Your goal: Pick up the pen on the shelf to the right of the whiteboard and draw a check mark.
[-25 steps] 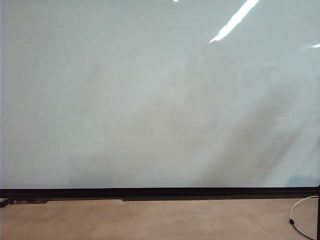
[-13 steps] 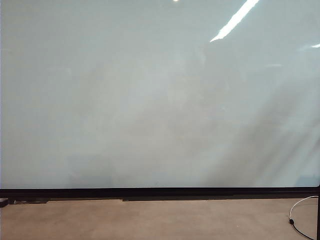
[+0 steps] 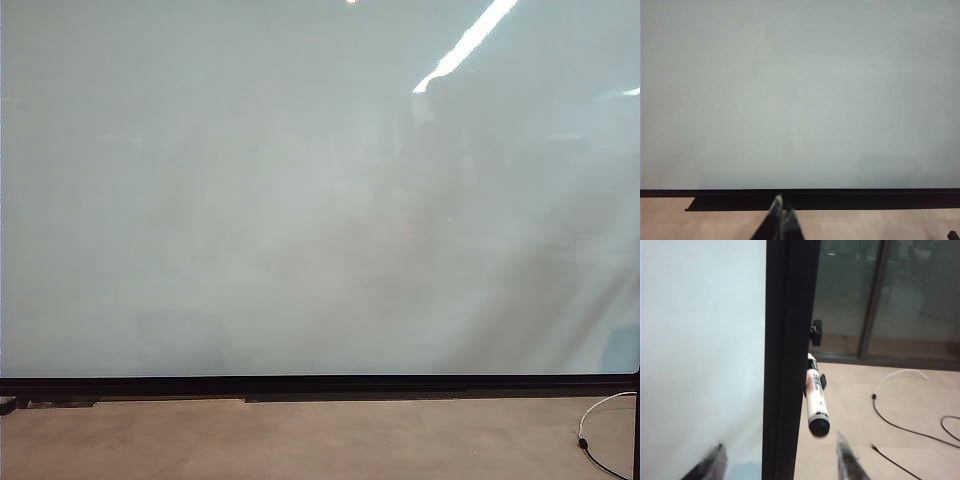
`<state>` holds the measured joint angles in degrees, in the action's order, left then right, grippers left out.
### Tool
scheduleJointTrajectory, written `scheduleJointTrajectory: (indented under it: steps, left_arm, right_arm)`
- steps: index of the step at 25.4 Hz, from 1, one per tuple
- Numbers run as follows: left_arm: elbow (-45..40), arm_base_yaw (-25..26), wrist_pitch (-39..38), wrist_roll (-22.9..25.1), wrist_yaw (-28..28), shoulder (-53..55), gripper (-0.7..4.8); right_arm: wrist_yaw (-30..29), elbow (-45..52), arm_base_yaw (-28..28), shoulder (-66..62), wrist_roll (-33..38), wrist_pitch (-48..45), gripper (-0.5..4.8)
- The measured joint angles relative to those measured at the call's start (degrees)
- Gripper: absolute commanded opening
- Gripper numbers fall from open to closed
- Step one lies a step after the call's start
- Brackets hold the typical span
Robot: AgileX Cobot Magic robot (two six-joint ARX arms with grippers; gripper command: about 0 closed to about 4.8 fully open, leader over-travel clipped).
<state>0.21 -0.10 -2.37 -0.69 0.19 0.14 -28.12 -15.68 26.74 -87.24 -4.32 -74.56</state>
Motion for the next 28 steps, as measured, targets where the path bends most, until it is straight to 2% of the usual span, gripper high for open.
scheduleJointTrajectory:
  steps: [5, 14, 17, 21, 28]
  left_arm:
    - [0.0, 0.0, 0.0, -0.02, 0.0, 0.0, -0.05]
    - [0.0, 0.0, 0.02, 0.0, 0.0, 0.02, -0.05]
    - [0.0, 0.0, 0.0, 0.0, 0.0, 0.02, -0.04]
    - [0.0, 0.0, 0.0, 0.0, -0.02, 0.02, -0.04]
    - [0.0, 0.0, 0.0, 0.0, 0.0, 0.02, -0.05]
  right_arm:
    - [-2.84, -4.68, 0.02, -6.73, 1.05, -1.01, 2.84]
    - [-5.01, -9.49, 1.09, -10.84, 1.05, -1.05, 2.87]
    - [-6.49, -10.67, 2.1, -11.1, 1.22, -1.05, 3.15]
    - [-10.75, -14.14, 3.21, -13.9, 4.96, -1.44, 3.15]
    - [-12.57, -16.28, 3.21, -18.53, 8.22, -3.04, 3.15]
